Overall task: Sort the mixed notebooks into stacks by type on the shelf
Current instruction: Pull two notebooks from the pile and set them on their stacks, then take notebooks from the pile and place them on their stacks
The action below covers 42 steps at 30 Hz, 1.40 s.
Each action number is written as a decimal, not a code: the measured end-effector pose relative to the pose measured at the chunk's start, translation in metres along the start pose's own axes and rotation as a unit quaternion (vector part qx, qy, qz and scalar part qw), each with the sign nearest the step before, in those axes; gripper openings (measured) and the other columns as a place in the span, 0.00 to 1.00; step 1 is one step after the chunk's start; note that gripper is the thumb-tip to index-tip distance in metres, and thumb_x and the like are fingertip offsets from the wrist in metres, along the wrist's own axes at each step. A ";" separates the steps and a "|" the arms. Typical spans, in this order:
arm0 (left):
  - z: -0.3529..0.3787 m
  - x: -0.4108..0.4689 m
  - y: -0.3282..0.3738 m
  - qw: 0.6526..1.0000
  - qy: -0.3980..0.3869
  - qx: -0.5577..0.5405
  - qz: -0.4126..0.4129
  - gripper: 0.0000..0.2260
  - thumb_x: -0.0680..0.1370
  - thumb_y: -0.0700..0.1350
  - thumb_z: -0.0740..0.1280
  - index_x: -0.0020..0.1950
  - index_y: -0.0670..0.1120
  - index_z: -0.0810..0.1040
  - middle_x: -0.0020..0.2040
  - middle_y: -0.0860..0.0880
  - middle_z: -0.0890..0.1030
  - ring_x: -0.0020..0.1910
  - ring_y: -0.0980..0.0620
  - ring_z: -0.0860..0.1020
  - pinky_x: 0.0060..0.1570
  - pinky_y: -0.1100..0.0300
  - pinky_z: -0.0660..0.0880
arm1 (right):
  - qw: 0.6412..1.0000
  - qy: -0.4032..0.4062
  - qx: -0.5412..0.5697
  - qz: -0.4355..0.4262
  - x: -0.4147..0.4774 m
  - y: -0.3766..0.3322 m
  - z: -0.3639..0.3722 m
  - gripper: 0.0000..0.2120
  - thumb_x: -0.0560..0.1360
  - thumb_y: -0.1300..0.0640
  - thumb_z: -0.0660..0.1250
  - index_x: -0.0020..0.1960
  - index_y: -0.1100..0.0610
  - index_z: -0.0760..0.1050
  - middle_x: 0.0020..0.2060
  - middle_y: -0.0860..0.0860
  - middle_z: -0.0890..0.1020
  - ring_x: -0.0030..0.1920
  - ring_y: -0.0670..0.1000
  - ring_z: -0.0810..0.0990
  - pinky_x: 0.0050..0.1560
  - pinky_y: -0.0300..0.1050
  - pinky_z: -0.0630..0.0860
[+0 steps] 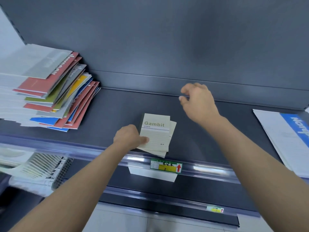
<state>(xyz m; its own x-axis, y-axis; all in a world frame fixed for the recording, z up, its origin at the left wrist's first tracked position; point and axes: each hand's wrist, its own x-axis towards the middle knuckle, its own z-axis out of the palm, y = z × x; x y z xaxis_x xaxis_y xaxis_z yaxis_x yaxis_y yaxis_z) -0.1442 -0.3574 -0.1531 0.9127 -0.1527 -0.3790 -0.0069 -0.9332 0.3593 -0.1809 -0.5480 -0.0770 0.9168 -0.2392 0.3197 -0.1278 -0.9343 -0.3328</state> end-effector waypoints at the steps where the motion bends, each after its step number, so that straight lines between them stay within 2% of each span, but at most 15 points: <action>1: 0.001 -0.001 0.001 1.000 0.000 -0.004 -0.004 0.19 0.74 0.56 0.69 0.35 0.45 0.65 0.33 0.49 0.72 0.35 0.50 0.72 0.31 0.60 0.66 | 1.000 0.002 0.005 -0.008 0.002 -0.003 0.002 0.09 0.77 0.59 0.61 0.55 0.62 0.74 0.50 0.58 0.77 0.54 0.59 0.71 0.56 0.52 0.69; 4: 0.003 -0.005 0.002 1.000 -0.002 -0.023 -0.004 0.18 0.74 0.54 0.69 0.35 0.45 0.64 0.33 0.49 0.71 0.32 0.52 0.70 0.28 0.61 0.64 | 1.000 -0.003 0.011 -0.025 0.007 -0.013 0.008 0.09 0.76 0.59 0.62 0.55 0.61 0.74 0.50 0.58 0.78 0.54 0.59 0.72 0.56 0.52 0.70; 9: 0.005 -0.003 -0.004 0.999 -0.011 -0.048 0.001 0.18 0.74 0.54 0.68 0.35 0.45 0.65 0.33 0.50 0.71 0.35 0.49 0.71 0.28 0.61 0.64 | 0.999 -0.013 0.006 -0.036 0.018 -0.027 0.014 0.10 0.76 0.59 0.62 0.56 0.61 0.74 0.52 0.58 0.78 0.56 0.59 0.72 0.57 0.53 0.69; 12: 0.002 0.002 -0.009 0.998 -0.018 -0.046 0.024 0.19 0.75 0.55 0.68 0.35 0.45 0.64 0.32 0.50 0.70 0.33 0.50 0.70 0.28 0.60 0.63 | 0.999 -0.011 -0.003 -0.042 0.025 -0.042 0.018 0.11 0.77 0.59 0.62 0.57 0.61 0.74 0.53 0.58 0.78 0.56 0.59 0.72 0.57 0.52 0.69; 14: -0.010 0.007 -0.016 0.998 0.004 -0.044 0.052 0.20 0.74 0.57 0.67 0.35 0.45 0.65 0.32 0.49 0.70 0.31 0.51 0.69 0.28 0.59 0.64 | 0.999 -0.010 -0.013 -0.043 0.030 -0.053 0.022 0.11 0.77 0.58 0.61 0.58 0.61 0.74 0.53 0.57 0.77 0.56 0.58 0.71 0.58 0.52 0.69; 15: -0.020 0.009 -0.020 0.996 0.024 -0.045 0.069 0.20 0.74 0.58 0.67 0.37 0.43 0.68 0.34 0.48 0.72 0.32 0.49 0.71 0.30 0.59 0.66 | 0.999 -0.009 -0.018 -0.042 0.032 -0.059 0.024 0.12 0.77 0.58 0.61 0.58 0.61 0.73 0.53 0.58 0.77 0.56 0.58 0.71 0.58 0.53 0.68; 17: -0.049 0.010 -0.031 0.991 0.084 -0.043 0.094 0.19 0.75 0.57 0.67 0.46 0.41 0.73 0.42 0.45 0.77 0.43 0.44 0.76 0.38 0.56 0.70 | 0.998 -0.001 -0.033 -0.047 0.037 -0.077 0.028 0.12 0.77 0.57 0.61 0.58 0.61 0.73 0.54 0.58 0.77 0.56 0.59 0.71 0.58 0.53 0.68; 20: -0.108 0.012 -0.054 0.966 0.221 -0.007 0.135 0.17 0.76 0.54 0.66 0.51 0.40 0.73 0.50 0.42 0.78 0.51 0.41 0.76 0.44 0.54 0.70 | 0.997 0.017 -0.052 -0.062 0.050 -0.121 0.033 0.13 0.78 0.55 0.59 0.59 0.60 0.72 0.54 0.58 0.76 0.56 0.59 0.70 0.57 0.52 0.67; 26: -0.216 0.015 -0.128 0.875 0.443 0.039 0.193 0.14 0.78 0.52 0.64 0.54 0.41 0.74 0.53 0.40 0.77 0.51 0.40 0.75 0.48 0.49 0.70 | 0.990 0.070 -0.023 -0.117 0.079 -0.237 0.051 0.14 0.79 0.51 0.58 0.60 0.58 0.72 0.54 0.55 0.77 0.56 0.56 0.71 0.58 0.50 0.67; 30: -0.259 0.016 -0.185 0.814 0.530 0.078 0.225 0.12 0.76 0.49 0.67 0.51 0.39 0.74 0.48 0.39 0.78 0.46 0.38 0.75 0.43 0.47 0.72 | 0.989 0.063 0.001 -0.135 0.094 -0.305 0.072 0.13 0.79 0.51 0.58 0.58 0.57 0.72 0.53 0.53 0.76 0.55 0.54 0.71 0.57 0.49 0.68; 34: -0.281 0.021 -0.229 0.799 0.523 0.127 0.267 0.11 0.74 0.45 0.70 0.49 0.37 0.76 0.44 0.38 0.78 0.43 0.36 0.75 0.40 0.47 0.72 | 0.993 0.012 0.032 -0.112 0.110 -0.349 0.099 0.11 0.78 0.51 0.59 0.51 0.59 0.73 0.47 0.54 0.76 0.48 0.54 0.74 0.48 0.49 0.71; 37: -0.288 0.029 -0.254 0.811 0.488 0.150 0.287 0.12 0.73 0.43 0.72 0.50 0.37 0.77 0.45 0.38 0.79 0.43 0.37 0.76 0.42 0.47 0.72 | 0.991 -0.079 0.096 -0.041 0.126 -0.366 0.124 0.16 0.77 0.49 0.62 0.34 0.58 0.68 0.32 0.51 0.72 0.32 0.51 0.71 0.35 0.44 0.67; 38: -0.289 0.032 -0.261 0.815 0.477 0.155 0.290 0.12 0.72 0.43 0.72 0.50 0.37 0.77 0.45 0.39 0.79 0.43 0.37 0.76 0.42 0.47 0.72 | 0.988 -0.106 0.106 -0.022 0.131 -0.370 0.131 0.17 0.76 0.48 0.63 0.33 0.57 0.68 0.30 0.51 0.72 0.30 0.50 0.70 0.34 0.43 0.65; 40: -0.292 0.036 -0.273 0.822 0.463 0.160 0.291 0.12 0.72 0.43 0.72 0.51 0.37 0.77 0.44 0.39 0.79 0.43 0.37 0.76 0.42 0.47 0.73 | 0.985 -0.142 0.098 0.001 0.140 -0.375 0.144 0.15 0.74 0.45 0.64 0.43 0.57 0.75 0.37 0.52 0.77 0.35 0.51 0.73 0.37 0.42 0.66; 42: -0.293 0.039 -0.282 0.825 0.455 0.162 0.293 0.12 0.72 0.42 0.73 0.50 0.37 0.77 0.44 0.40 0.78 0.42 0.38 0.76 0.42 0.47 0.73 | 0.983 -0.158 0.094 0.024 0.146 -0.380 0.151 0.19 0.73 0.43 0.65 0.53 0.58 0.77 0.42 0.53 0.78 0.41 0.53 0.76 0.41 0.44 0.70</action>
<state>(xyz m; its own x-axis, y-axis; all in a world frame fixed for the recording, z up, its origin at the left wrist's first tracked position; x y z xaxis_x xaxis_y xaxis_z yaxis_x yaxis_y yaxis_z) 0.0135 -0.0045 -0.0192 0.6420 -0.4393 0.6283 -0.5307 -0.8461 -0.0494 0.0587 -0.1883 -0.0379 0.9869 -0.1602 0.0170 -0.1294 -0.8513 -0.5085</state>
